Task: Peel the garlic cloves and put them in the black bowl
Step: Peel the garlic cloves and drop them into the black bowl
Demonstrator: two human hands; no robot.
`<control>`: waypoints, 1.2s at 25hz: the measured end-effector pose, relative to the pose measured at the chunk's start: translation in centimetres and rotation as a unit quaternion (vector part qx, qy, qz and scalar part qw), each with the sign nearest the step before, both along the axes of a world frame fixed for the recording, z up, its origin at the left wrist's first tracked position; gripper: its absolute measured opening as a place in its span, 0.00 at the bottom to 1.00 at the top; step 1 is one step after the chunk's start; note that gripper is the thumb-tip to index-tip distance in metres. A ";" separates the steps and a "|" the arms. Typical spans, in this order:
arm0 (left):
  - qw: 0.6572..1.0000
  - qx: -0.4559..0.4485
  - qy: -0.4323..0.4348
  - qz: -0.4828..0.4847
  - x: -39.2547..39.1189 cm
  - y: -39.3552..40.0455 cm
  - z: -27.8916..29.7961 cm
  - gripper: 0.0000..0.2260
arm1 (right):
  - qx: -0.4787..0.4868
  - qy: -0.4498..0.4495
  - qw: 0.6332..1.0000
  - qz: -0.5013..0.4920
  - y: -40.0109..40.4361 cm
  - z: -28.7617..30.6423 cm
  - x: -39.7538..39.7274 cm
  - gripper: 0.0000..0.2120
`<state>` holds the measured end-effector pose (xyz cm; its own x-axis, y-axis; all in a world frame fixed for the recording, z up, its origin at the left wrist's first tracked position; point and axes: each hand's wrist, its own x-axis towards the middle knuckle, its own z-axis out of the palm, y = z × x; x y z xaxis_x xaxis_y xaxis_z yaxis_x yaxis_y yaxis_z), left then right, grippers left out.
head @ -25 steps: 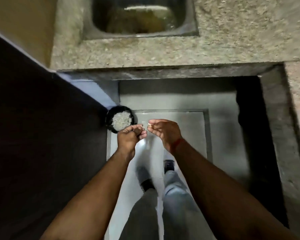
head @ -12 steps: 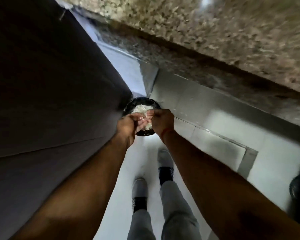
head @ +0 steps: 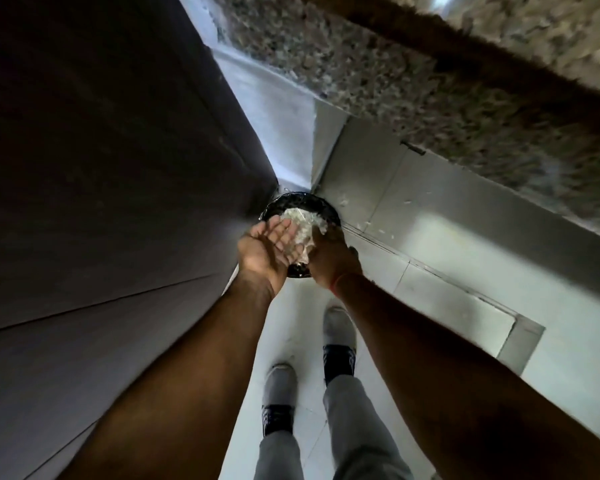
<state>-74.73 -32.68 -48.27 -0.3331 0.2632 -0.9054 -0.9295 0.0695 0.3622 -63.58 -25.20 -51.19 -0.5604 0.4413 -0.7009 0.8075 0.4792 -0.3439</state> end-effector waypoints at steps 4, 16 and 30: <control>0.997 0.010 -0.032 -0.063 0.3 0.0 0.1 0.18 | -0.021 0.159 0.986 0.043 -2.3 0.3 -1.3 0.31; 0.994 -0.006 0.007 -0.112 -0.7 -1.1 3.0 0.18 | 0.034 0.019 0.996 0.084 -1.2 0.5 1.8 0.31; 0.884 -0.019 0.246 -0.397 6.9 -3.3 18.9 0.07 | 0.130 0.083 0.988 -0.017 -2.5 20.7 9.5 0.32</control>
